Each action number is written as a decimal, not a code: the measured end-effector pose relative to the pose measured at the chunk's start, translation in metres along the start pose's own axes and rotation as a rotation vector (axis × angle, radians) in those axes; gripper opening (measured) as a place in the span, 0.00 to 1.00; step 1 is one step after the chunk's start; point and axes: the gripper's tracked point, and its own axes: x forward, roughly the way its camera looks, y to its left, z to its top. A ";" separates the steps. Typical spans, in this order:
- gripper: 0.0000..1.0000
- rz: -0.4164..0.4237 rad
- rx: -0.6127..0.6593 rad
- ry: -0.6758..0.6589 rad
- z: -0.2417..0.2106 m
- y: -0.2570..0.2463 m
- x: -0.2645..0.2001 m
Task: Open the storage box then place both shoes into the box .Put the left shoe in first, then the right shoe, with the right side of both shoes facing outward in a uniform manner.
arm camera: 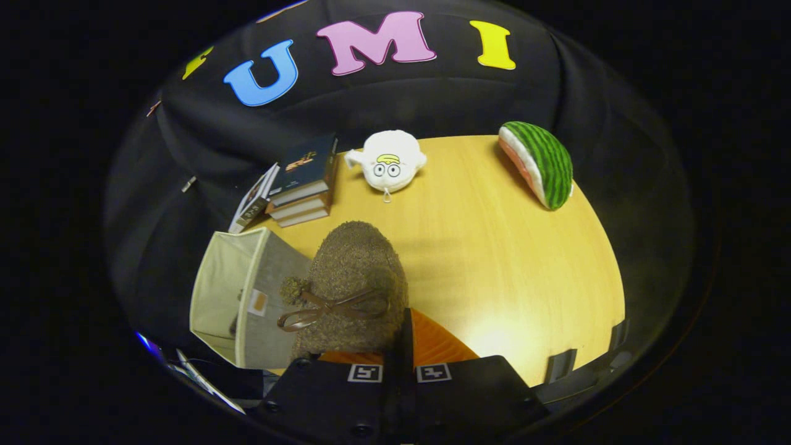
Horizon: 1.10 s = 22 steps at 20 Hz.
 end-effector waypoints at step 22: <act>0.08 0.020 0.012 0.098 -0.023 0.200 0.061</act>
